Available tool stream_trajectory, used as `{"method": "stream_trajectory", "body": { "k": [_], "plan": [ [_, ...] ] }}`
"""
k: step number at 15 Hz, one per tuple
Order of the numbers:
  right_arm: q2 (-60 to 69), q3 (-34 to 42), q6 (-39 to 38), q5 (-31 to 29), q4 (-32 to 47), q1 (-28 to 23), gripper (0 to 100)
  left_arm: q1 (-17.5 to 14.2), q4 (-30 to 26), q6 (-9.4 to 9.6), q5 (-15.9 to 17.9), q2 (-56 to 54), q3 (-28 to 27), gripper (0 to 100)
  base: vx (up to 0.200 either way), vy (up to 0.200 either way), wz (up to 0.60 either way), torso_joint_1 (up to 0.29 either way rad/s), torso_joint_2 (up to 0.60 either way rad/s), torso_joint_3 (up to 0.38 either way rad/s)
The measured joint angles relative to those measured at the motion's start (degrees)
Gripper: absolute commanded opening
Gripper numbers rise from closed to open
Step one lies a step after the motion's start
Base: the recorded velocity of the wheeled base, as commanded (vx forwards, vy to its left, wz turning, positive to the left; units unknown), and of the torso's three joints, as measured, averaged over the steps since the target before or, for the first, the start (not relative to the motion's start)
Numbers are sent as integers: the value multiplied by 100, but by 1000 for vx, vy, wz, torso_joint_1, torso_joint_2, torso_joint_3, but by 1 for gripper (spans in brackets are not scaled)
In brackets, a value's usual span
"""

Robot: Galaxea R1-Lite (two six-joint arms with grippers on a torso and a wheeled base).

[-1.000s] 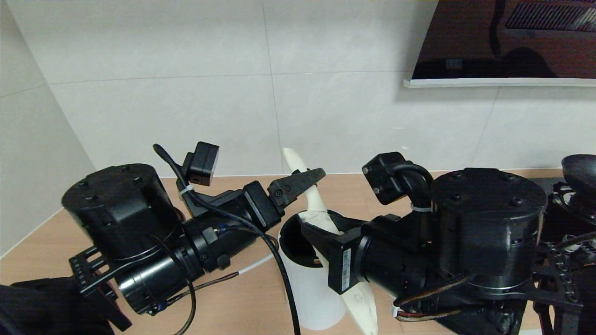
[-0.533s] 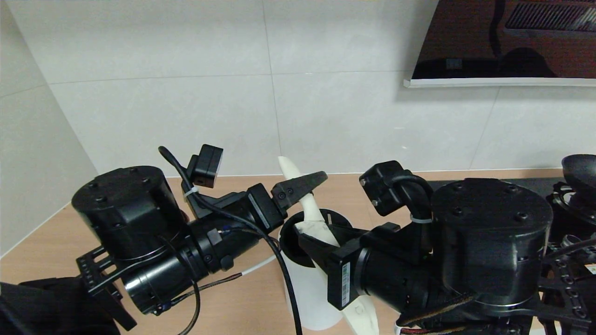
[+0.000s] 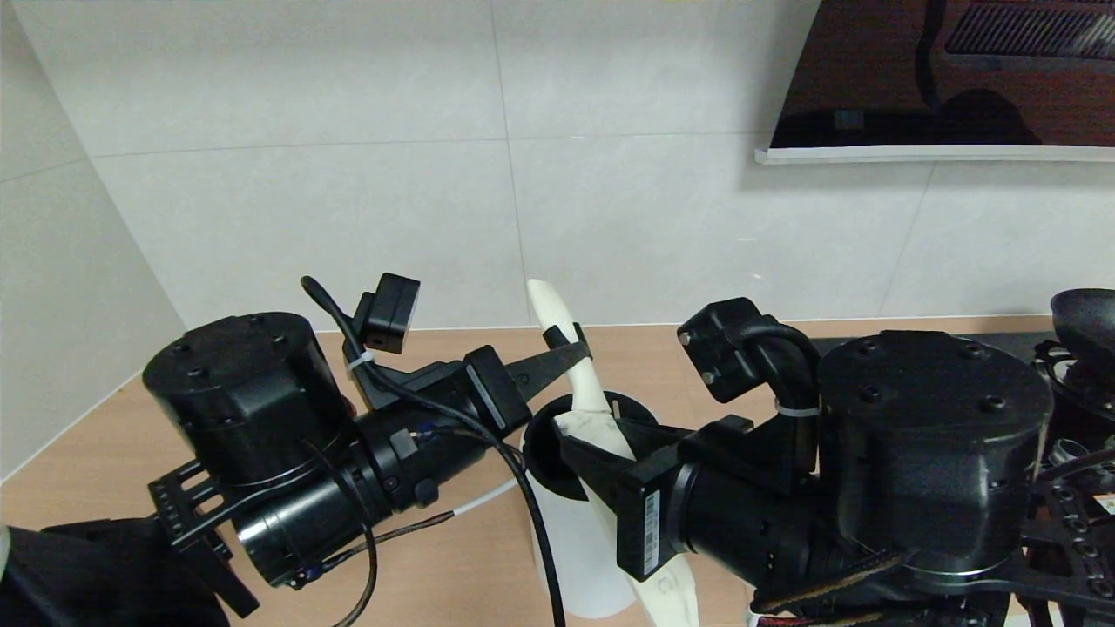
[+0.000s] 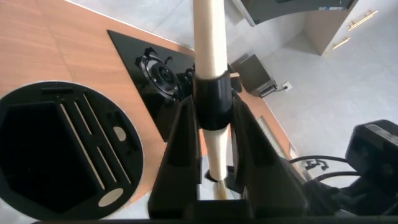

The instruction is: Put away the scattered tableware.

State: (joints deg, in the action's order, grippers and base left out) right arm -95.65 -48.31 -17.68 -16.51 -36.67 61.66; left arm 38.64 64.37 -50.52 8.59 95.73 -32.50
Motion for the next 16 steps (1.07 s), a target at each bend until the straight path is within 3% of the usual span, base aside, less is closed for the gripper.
{"method": "stream_trajectory", "body": {
  "k": [10, 11, 16],
  "plan": [
    [44, 35, 2, 6, 0, -28, 0, 0, -5, 0, -4, -39, -7, 0, 0, 0, 0, 0, 0, 0],
    [44, 38, 0, 9, -2, -33, 100, 0, -2, 0, -4, -43, -11, 0, 0, 0, 0, 0, 0, 0],
    [50, 41, 0, 6, 7, -33, 100, 0, -2, -4, -1, -61, -10, 0, 0, 0, 0, 0, 0, 0]
  ]
}}
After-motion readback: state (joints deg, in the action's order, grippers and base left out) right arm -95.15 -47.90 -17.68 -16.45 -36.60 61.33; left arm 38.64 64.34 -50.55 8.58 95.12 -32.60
